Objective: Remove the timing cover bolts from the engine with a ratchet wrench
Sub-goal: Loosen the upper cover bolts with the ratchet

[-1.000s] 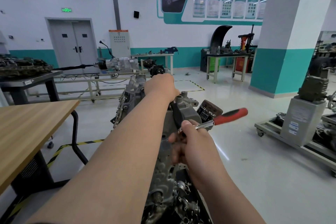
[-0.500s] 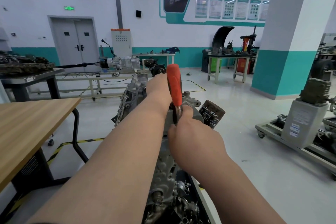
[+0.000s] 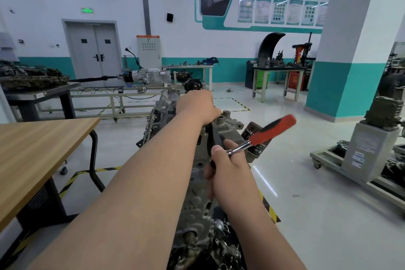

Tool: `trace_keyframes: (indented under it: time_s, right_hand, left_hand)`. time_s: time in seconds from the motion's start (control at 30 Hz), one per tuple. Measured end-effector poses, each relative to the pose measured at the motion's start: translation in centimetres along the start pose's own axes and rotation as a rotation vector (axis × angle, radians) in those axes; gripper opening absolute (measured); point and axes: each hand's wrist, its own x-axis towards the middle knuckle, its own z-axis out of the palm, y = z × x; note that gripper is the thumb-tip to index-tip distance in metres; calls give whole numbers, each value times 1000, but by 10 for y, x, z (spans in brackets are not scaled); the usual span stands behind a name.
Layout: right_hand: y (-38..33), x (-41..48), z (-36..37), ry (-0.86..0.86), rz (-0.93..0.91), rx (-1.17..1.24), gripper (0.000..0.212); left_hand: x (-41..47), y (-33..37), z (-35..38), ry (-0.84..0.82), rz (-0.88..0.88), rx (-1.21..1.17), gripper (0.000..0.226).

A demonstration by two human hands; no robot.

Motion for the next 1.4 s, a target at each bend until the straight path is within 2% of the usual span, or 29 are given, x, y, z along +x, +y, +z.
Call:
trace_keyframes:
  time_s: [0.17,0.3,0.47,0.6,0.67,1.0,1.4]
  right_hand:
    - [-1,-1,2,19,118,454,20]
    - [-3,-5,2,-16,201,833,26]
    - [-1,-13,4,-130,297,1184,34]
    - [-3,-18,-1,-244,408,1606,35]
    - [-5,-20,-2,-284,451,1733,35]
    - [-11,-21,-2,-257,454,1589,35]
    - [-8,-7,-14,-117,331,812,31]
  left_hand:
    - [0,0,-1,-1,-12,-7,30]
    - [0,0,-2,-26,-18,-14,28]
    - [0,-2,-4,-52,12,-37,26]
    - [-1,-2,-5,-55,31,-46,27]
    - [-1,-2,-6,-54,31,-42,26]
    - [-1,4,-3,-39,-16,-7,21]
    - [2,5,1,-27,-8,-5,23]
